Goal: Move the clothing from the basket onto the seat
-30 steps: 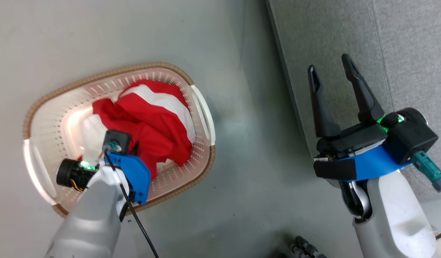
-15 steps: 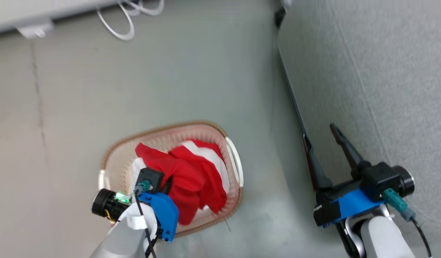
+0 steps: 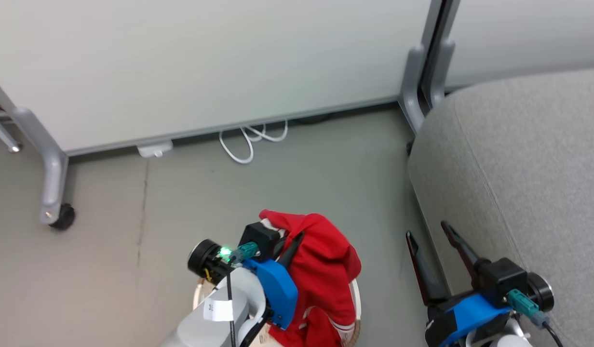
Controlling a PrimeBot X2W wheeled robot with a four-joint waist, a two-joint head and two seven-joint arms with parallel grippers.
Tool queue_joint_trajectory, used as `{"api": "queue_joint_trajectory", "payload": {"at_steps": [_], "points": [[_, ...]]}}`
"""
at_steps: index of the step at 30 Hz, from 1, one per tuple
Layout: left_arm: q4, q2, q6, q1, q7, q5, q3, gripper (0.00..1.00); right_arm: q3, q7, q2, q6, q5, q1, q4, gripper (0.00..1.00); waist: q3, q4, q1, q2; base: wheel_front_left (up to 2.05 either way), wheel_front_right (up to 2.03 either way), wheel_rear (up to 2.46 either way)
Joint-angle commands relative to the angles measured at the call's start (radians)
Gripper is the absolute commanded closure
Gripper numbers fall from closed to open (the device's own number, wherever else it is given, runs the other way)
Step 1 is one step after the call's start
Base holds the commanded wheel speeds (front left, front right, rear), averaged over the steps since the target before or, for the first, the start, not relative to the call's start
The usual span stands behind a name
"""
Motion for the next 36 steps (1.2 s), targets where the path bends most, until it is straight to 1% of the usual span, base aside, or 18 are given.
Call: {"api": "queue_joint_trajectory", "payload": {"at_steps": [1, 8, 18, 22, 29, 36], "points": [[-0.013, -0.001, 0.0, -0.019, -0.006, -0.013, -0.015, 1.0, -0.001, 0.003, -0.004, 0.0, 0.008, 0.022, 0.0, 0.0, -0.061, 0.035, 0.0004, -0.0001, 0.0, 0.0, 0.0], [-0.095, -0.001, -0.001, -0.088, -0.011, -0.097, -0.101, 1.0, 0.003, 0.023, -0.004, 0.0, 0.013, 0.067, -0.015, 0.0, -0.102, 0.042, 0.0004, -0.0001, 0.0, 0.0, 0.0], [-0.19, -0.001, 0.0, -0.206, -0.018, -0.211, -0.183, 1.0, 0.005, 0.033, -0.004, 0.0, 0.018, 0.09, -0.02, 0.0, -0.13, 0.05, 0.0004, -0.0001, 0.0, 0.0, 0.0], [-0.219, -0.001, 0.009, -0.252, -0.015, -0.247, -0.217, 1.0, 0.016, 0.034, -0.004, 0.0, 0.022, 0.09, -0.019, 0.0, -0.139, 0.051, 0.0004, -0.0001, 0.0, 0.0, 0.0], [-0.224, -0.001, 0.035, -0.295, -0.026, -0.299, -0.269, 1.0, 0.031, 0.033, -0.004, 0.0, 0.026, 0.082, -0.014, 0.0, -0.143, 0.043, 0.0004, -0.0001, 0.0, 0.0, 0.0], [-0.206, -0.001, 0.042, -0.306, -0.036, -0.338, -0.308, 1.0, 0.035, 0.03, -0.004, 0.0, 0.029, 0.086, -0.012, 0.0, -0.139, 0.04, 0.0004, -0.0001, 0.0, 0.0, 0.0]]}}
